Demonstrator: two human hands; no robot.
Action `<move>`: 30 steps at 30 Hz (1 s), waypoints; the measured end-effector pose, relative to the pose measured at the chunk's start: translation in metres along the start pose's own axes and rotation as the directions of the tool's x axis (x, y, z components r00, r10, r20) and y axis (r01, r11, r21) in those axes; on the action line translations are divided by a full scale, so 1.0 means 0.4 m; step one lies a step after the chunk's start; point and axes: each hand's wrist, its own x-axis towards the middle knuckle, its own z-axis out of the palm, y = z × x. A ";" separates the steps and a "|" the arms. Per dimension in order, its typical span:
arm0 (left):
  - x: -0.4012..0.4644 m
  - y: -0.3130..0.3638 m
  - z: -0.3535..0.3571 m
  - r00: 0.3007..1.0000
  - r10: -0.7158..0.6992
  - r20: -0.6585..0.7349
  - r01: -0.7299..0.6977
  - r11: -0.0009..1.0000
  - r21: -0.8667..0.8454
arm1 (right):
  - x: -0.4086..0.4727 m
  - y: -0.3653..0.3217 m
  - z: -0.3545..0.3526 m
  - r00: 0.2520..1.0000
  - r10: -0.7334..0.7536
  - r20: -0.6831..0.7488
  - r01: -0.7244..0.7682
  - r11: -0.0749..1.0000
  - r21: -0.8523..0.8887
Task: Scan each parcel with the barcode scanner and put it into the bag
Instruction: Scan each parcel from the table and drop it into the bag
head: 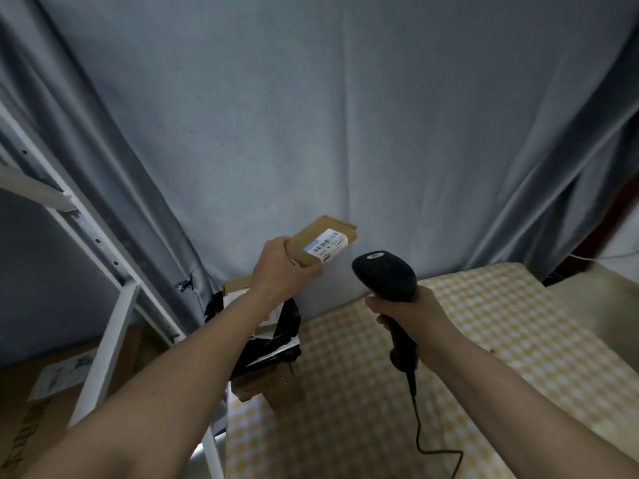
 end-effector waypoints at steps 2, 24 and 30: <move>0.006 0.025 0.039 0.998 -0.005 0.068 0.005 1.000 -0.004 | -0.002 0.012 -0.029 0.998 0.019 -0.051 -0.018 0.999 0.032; -0.325 0.594 0.785 0.700 0.156 0.697 -0.063 0.986 -0.157 | -0.375 0.158 -0.752 0.627 0.244 -0.740 0.029 0.942 0.335; -0.460 0.764 0.925 0.630 0.223 0.744 -0.103 0.973 -0.204 | -0.479 0.151 -0.947 0.545 0.237 -0.804 0.111 0.930 0.350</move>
